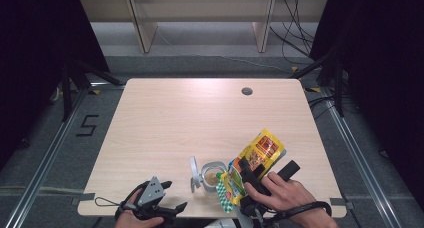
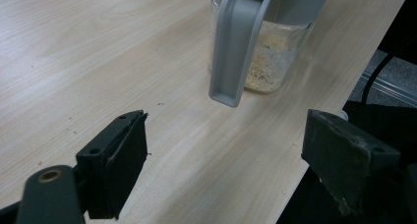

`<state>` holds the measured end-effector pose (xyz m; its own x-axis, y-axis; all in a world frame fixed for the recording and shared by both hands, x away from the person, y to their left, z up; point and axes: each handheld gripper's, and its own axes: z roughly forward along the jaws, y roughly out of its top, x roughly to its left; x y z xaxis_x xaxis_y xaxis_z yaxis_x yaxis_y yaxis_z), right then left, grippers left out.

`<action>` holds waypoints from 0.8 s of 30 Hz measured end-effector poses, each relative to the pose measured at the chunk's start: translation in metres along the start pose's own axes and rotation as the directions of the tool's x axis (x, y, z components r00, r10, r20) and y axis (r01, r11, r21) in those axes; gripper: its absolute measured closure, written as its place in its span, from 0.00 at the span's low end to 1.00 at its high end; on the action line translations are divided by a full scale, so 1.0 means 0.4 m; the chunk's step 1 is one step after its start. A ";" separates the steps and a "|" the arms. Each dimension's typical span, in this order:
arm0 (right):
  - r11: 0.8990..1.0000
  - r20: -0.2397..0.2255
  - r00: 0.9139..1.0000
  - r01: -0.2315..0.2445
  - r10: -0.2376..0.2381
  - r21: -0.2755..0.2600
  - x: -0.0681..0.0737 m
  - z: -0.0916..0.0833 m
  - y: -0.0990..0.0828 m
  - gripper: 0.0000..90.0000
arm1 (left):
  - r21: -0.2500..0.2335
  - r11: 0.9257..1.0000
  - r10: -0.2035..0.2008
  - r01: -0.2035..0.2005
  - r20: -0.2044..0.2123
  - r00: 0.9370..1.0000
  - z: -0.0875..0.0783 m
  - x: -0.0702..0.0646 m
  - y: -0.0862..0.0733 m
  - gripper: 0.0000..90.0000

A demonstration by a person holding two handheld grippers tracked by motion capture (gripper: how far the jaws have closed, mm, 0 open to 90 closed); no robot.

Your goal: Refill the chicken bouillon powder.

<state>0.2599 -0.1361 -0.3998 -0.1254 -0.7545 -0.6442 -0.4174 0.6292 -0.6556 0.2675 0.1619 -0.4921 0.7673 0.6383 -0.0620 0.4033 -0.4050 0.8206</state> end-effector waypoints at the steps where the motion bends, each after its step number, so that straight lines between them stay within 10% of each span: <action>1: 1.000 0.000 1.000 0.003 -0.003 -0.002 0.000 0.000 0.000 0.66 | -0.005 1.000 -0.009 0.009 0.000 1.000 0.001 -0.002 0.000 0.18; 24: 1.000 -0.003 1.000 -0.011 0.011 -0.004 0.001 0.000 -0.006 0.66 | -0.018 1.000 -0.012 0.012 -0.002 1.000 0.002 -0.002 -0.001 0.18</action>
<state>0.2607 -0.1380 -0.3984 -0.1332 -0.7479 -0.6503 -0.4194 0.6370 -0.6468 0.2672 0.1608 -0.4927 0.7610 0.6449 -0.0709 0.4036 -0.3849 0.8301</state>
